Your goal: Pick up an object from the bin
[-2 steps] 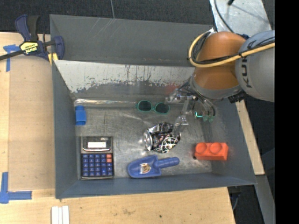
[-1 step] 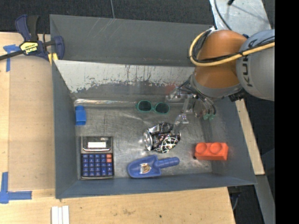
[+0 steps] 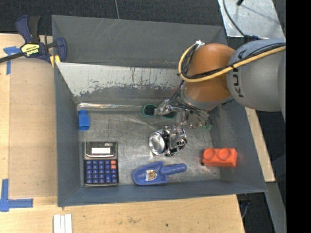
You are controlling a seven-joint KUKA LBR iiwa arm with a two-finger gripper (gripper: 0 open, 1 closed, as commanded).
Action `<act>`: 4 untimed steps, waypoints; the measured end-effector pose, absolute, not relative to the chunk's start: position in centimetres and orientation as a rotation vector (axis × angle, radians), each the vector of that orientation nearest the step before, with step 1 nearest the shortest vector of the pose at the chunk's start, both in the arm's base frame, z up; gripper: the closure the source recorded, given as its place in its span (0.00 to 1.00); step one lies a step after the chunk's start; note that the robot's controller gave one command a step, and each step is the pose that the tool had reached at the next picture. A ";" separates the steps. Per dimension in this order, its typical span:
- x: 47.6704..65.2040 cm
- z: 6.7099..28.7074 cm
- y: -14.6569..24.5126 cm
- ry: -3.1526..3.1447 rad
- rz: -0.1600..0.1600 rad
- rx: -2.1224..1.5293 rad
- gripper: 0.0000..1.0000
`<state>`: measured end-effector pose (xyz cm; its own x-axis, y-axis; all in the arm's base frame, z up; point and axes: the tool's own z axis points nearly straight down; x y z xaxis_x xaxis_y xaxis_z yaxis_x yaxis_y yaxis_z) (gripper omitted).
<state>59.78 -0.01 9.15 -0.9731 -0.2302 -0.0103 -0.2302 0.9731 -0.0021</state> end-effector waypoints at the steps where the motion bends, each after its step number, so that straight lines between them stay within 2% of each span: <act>1: 59.8 9.6 0.6 3.099 0.000 -0.478 0.00; 2: 59.8 11.0 0.5 3.102 0.000 -0.451 0.00; 3: 59.6 7.6 0.4 3.101 -0.002 -0.455 0.00; 4: 60.5 8.1 0.7 3.037 -0.004 -0.668 1.00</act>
Offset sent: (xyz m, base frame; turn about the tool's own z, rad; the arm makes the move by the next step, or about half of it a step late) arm -0.0029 0.0035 0.0085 -0.0321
